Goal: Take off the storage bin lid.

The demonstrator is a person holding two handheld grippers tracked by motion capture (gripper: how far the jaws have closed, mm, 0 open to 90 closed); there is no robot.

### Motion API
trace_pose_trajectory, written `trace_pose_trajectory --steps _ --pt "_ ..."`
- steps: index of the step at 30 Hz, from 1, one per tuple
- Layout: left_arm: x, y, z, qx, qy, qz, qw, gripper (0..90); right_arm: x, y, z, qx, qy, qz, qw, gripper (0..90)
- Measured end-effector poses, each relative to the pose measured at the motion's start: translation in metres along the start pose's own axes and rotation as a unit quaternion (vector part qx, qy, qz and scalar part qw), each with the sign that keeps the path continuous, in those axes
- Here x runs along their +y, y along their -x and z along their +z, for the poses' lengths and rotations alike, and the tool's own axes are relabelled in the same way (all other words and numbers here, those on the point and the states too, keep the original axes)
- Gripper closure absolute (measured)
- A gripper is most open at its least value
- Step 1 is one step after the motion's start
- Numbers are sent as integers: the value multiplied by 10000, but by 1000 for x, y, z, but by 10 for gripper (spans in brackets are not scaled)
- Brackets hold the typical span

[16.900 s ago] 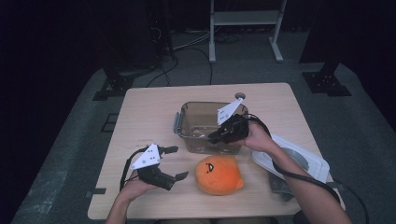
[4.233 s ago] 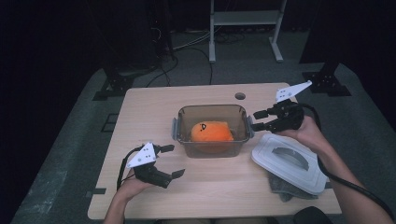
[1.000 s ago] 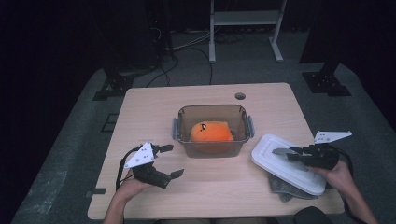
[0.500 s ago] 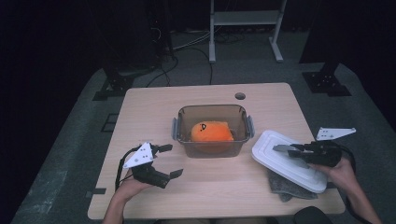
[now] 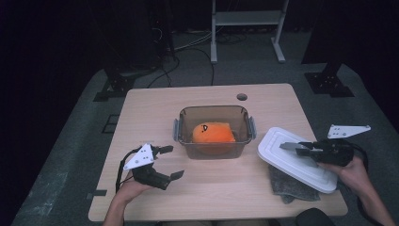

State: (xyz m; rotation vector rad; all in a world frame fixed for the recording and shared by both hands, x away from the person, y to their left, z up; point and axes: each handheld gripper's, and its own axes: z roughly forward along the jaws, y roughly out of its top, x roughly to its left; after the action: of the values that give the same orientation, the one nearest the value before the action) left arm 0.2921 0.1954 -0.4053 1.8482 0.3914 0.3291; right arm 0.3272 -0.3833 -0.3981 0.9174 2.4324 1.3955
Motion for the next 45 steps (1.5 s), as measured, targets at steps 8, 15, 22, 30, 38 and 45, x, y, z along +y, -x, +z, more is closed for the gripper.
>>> trace_pose_trajectory --steps 8,15,22,30,38,45 --pt "0 0 -1 7 -15 12 10000 73 15 -7 -14 -29 50 -153 9999 662" --pt "-1 -2 -3 41 -5 -16 10000 73 32 -17 -27 4 176 -311 9994 662" --pt "-1 -4 -6 73 35 -16 10000 73 50 -23 -35 59 266 -435 9987 662" --pt "-1 -4 -8 104 63 -22 9999 73 71 -31 -38 123 295 -600 9977 662" --pt "0 -4 -8 114 54 -22 9999 73 94 -40 -35 274 362 -799 9958 662" --pt "0 -6 -10 151 74 -35 9999 73 115 -47 -24 483 476 -1006 9926 662"
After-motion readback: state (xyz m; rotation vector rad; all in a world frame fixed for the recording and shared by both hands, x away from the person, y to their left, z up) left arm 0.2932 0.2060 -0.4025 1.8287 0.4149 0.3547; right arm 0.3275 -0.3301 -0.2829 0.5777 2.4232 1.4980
